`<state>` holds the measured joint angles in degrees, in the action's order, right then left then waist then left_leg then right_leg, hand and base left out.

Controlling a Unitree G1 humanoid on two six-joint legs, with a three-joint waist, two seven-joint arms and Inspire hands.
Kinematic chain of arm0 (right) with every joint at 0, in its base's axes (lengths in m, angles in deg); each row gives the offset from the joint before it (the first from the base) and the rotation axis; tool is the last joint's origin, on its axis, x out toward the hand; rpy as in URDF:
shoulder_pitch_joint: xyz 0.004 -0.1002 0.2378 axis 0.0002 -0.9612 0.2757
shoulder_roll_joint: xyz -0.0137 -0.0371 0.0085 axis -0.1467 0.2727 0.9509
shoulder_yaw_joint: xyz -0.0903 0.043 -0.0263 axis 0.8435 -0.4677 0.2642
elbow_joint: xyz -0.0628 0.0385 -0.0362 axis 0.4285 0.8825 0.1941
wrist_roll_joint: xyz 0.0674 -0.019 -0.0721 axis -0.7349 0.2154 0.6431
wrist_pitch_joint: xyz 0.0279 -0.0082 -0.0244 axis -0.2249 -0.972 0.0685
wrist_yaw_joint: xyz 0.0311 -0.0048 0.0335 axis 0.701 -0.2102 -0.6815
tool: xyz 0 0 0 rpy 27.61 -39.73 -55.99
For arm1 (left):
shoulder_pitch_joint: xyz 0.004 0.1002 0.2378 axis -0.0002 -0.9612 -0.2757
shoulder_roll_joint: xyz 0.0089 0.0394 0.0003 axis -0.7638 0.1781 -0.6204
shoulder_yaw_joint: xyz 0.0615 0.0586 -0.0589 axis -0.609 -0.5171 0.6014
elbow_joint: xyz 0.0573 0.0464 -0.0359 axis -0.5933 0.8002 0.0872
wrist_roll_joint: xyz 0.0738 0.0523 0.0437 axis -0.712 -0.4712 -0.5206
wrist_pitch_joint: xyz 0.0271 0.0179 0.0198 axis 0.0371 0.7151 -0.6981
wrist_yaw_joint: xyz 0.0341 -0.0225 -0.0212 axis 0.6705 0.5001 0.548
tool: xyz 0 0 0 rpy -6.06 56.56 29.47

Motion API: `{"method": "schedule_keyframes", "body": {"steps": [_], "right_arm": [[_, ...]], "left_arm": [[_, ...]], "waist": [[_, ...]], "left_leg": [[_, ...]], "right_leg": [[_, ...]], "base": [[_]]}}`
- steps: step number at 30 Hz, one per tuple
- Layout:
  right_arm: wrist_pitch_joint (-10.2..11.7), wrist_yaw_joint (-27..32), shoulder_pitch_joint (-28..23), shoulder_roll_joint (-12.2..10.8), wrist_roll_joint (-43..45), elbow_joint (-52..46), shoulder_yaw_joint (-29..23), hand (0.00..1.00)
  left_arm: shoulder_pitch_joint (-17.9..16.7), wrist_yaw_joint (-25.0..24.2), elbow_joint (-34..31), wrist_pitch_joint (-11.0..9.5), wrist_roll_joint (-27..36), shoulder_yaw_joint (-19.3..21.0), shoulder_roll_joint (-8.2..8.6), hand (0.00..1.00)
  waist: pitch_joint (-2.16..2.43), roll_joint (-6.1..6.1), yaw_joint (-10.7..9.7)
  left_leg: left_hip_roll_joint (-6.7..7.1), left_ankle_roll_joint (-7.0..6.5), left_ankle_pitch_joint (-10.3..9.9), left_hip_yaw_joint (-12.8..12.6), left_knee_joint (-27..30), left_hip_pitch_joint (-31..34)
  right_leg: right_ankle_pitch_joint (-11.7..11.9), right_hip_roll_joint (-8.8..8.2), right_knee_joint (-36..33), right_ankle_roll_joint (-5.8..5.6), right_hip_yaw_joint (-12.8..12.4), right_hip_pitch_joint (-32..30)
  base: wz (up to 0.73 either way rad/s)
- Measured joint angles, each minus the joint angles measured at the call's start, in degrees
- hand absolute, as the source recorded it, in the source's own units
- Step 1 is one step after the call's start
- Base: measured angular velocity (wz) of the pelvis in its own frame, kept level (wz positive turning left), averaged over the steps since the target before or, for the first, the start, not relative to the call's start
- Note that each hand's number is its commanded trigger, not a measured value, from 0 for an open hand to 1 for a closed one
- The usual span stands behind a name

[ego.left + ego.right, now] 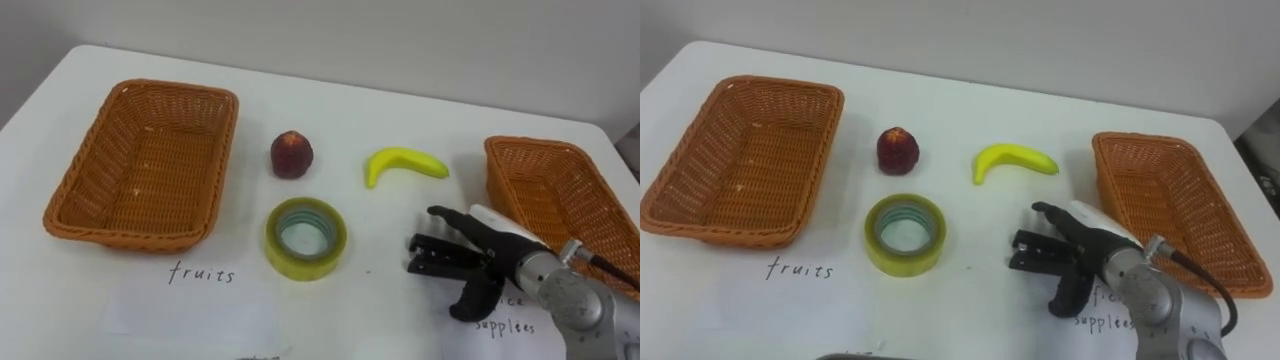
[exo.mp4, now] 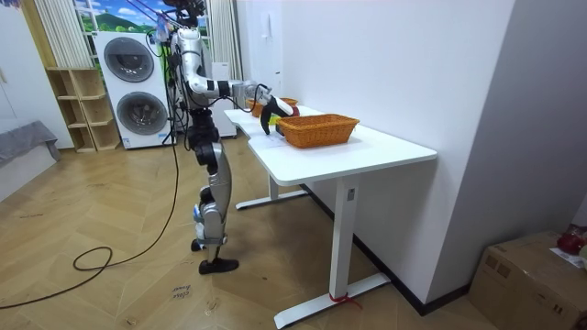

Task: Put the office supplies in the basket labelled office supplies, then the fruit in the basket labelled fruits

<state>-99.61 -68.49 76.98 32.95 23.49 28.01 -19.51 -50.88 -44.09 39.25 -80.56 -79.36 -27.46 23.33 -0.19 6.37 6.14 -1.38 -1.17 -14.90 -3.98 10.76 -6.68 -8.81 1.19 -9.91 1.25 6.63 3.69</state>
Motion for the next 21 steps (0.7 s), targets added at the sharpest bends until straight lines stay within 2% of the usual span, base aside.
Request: {"method": "schedule_keyframes", "body": {"steps": [9,21], "right_arm": [[0.0,0.9,0.0,0.0,-0.1,-0.1,0.6,0.0],[-0.2,-0.3,0.0,0.0,1.5,-1.0,1.6,0.0]], "left_arm": [[-0.1,1.3,-0.4,0.3,0.4,-2.1,-0.05,0.0],[-0.1,1.3,0.1,0.9,0.4,-2.3,-0.02,0.0]], "waist": [[0.14,-0.32,-0.1],[0.14,-0.34,0.1]], "left_leg": [[-0.06,0.0,0.0,0.0,0.0,-0.1],[-0.01,-0.01,0.0,-0.1,-0.1,-0.3]], "right_leg": [[0.0,-0.05,0.0,0.0,0.0,0.0],[0.0,-0.01,0.1,0.02,-0.1,0.2]], "base": [[0.0],[0.0]]}}
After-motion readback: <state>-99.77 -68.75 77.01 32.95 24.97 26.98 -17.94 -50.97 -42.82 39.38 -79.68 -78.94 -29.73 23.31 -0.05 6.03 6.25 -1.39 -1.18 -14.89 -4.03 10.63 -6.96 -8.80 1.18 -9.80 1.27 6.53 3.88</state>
